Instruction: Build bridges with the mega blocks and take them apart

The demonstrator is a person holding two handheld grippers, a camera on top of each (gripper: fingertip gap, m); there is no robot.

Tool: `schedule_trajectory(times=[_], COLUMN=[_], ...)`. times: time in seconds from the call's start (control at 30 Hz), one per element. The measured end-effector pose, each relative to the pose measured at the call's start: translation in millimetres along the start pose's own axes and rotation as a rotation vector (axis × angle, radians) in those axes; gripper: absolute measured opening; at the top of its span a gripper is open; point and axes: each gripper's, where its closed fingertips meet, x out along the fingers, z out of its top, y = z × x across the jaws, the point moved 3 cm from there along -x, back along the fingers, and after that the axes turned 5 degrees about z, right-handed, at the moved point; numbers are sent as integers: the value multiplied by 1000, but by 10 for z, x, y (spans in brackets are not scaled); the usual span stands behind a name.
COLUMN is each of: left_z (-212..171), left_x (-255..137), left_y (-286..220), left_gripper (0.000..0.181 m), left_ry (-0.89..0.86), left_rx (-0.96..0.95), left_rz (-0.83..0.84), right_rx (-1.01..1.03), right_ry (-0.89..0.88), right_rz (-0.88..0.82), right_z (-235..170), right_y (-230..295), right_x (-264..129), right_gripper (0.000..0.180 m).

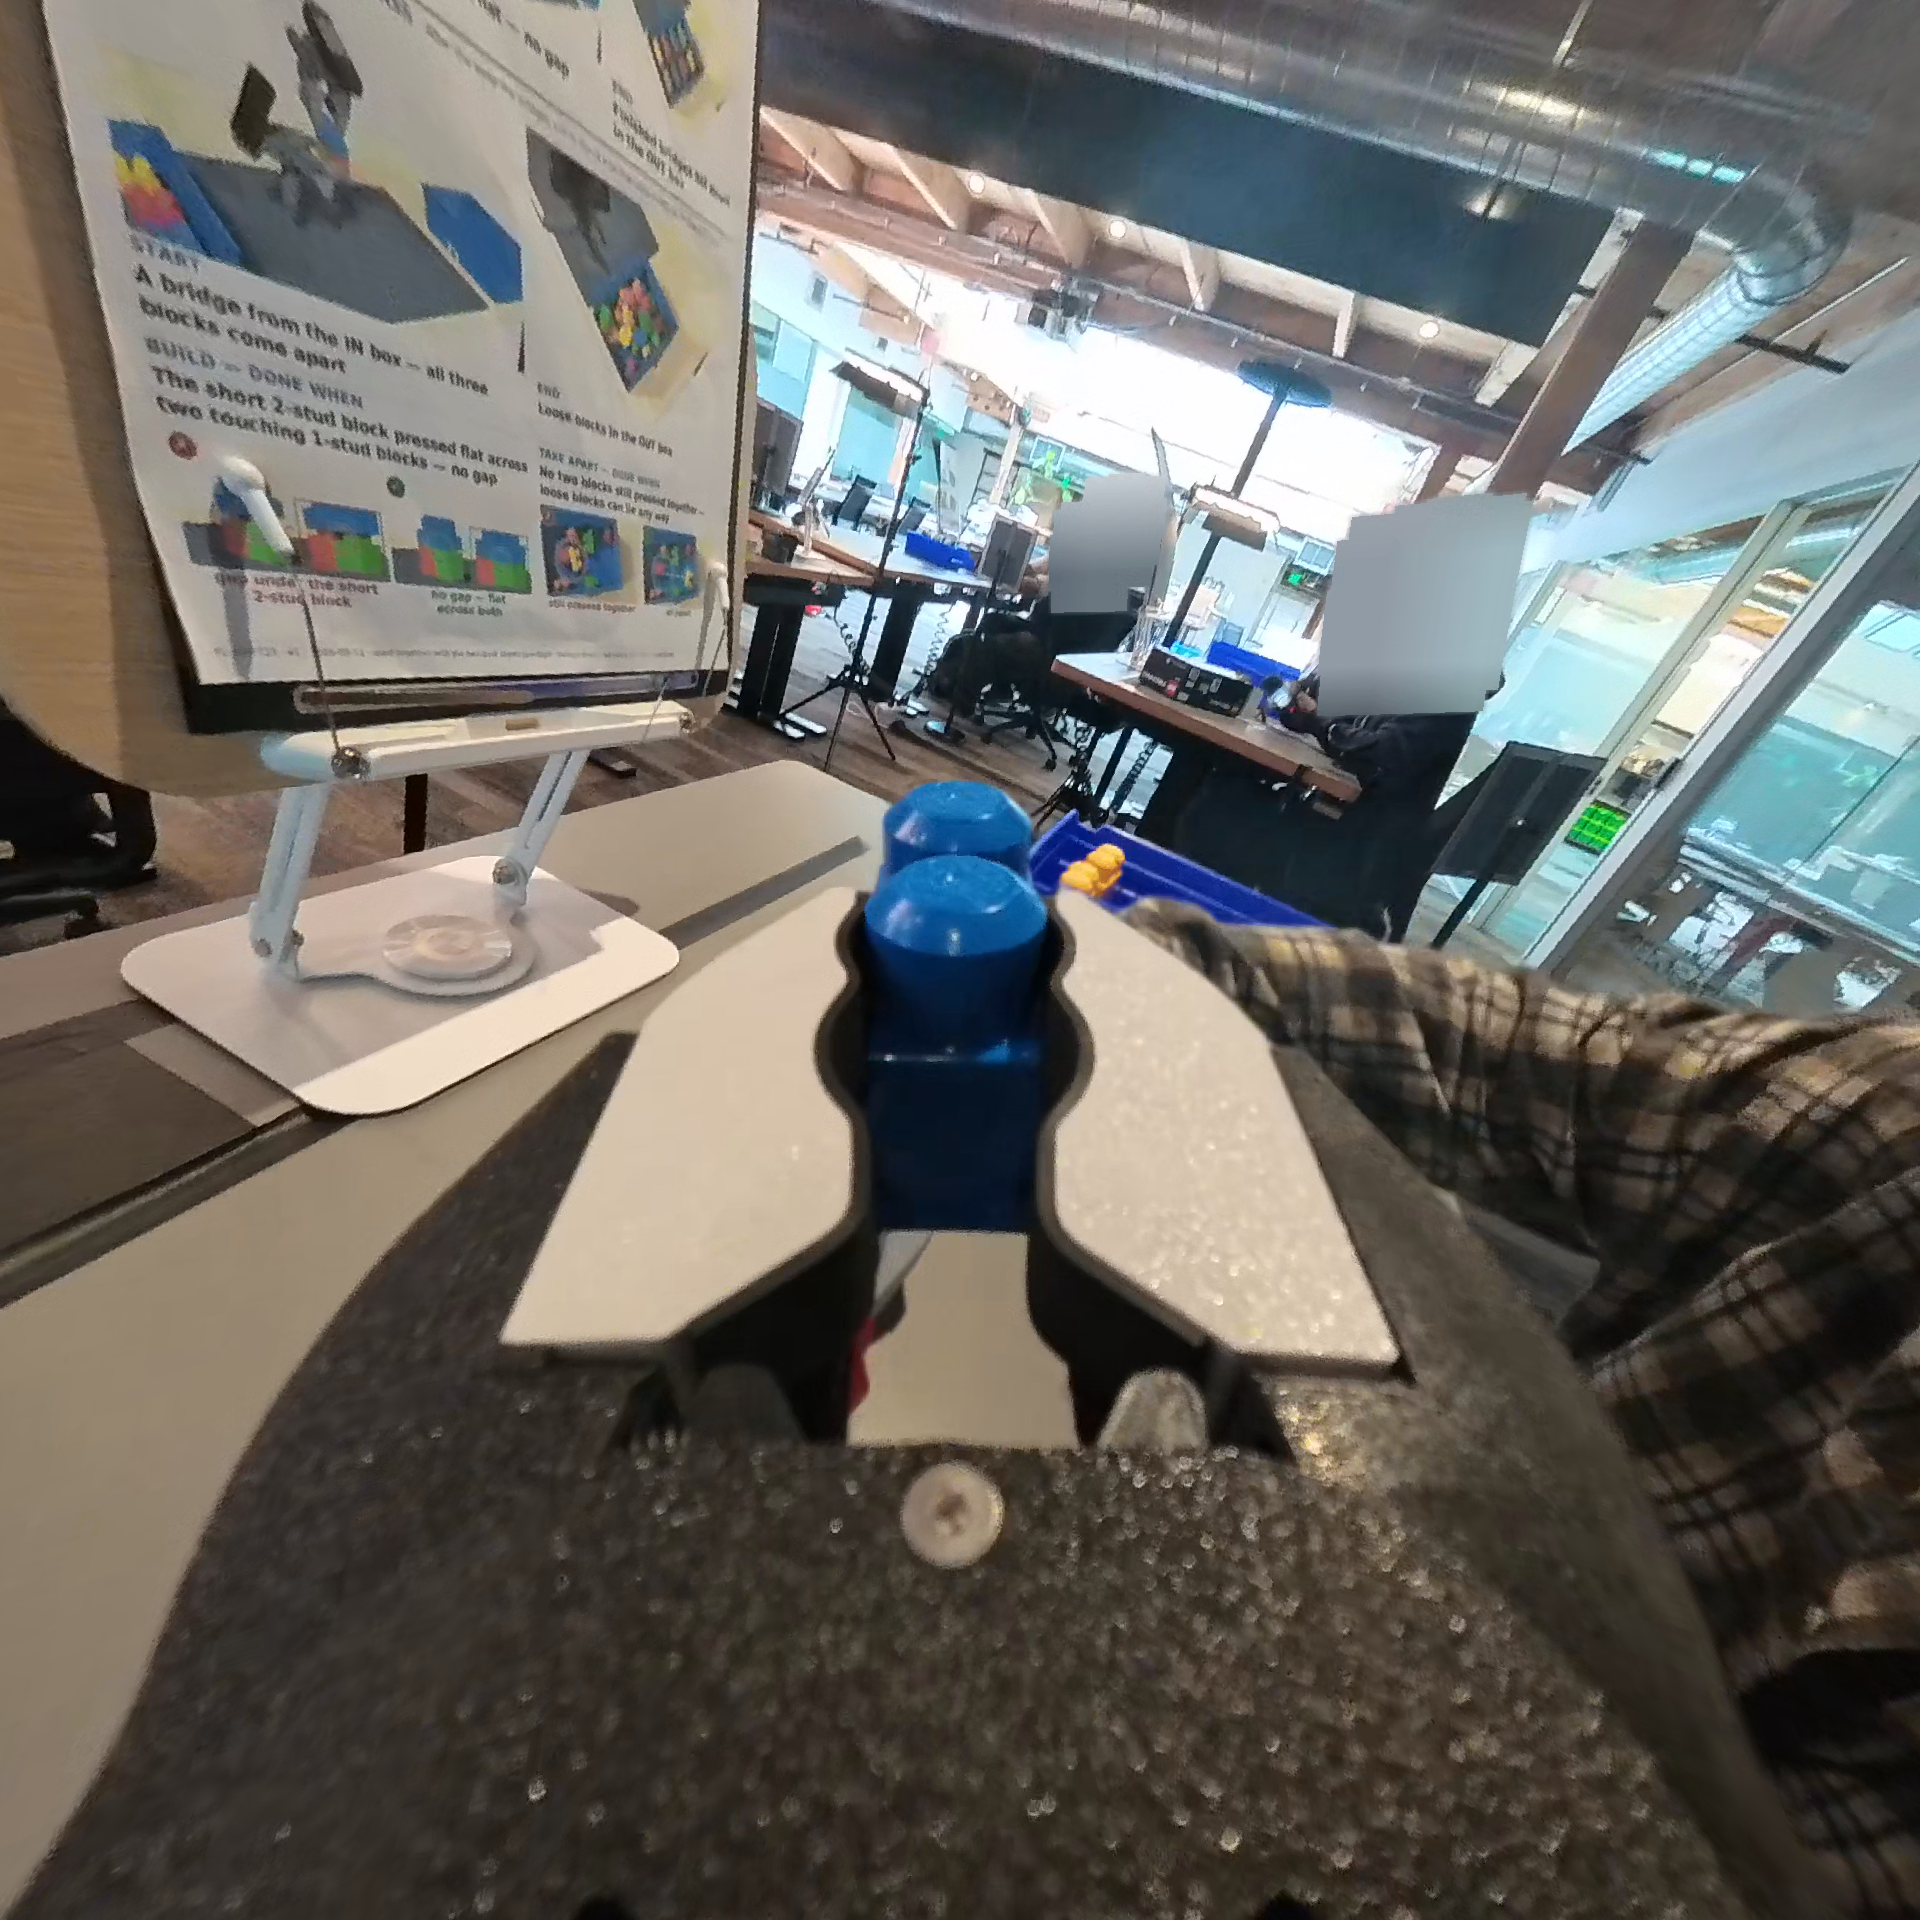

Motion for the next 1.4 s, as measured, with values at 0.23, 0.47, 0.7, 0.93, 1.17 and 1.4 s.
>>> schedule_trajectory(times=[0.23,0.47,0.7,0.93,1.17,1.4], left_z=[54,-23,-104,-184,-199,-303], left_x=[84,392,590,680,706,797], left_y=[-92,-379,-629,-703,-710,-776], left_gripper=[31,30,30,30,30,31], left_ry=[-100,-168,-200,-170,-197,-110], left_rx=[-30,-11,10,-47,-87,-52], left_rz=[-21,-72,-108,-154,-173,-153], right_rx=[579,694,680,600,600,621], right_ry=[-486,-952,-1171,-1156,-1254,-1295], right_rz=[-133,-185,-175,-151,-147,-151], right_z=[217,554,784,1000,1066,1054], right_y=[357,810,949,932,847,834], right_x=[-402,-711,-840,-923,-1067,-1121], right_gripper=[37,37,37,37,37,37])
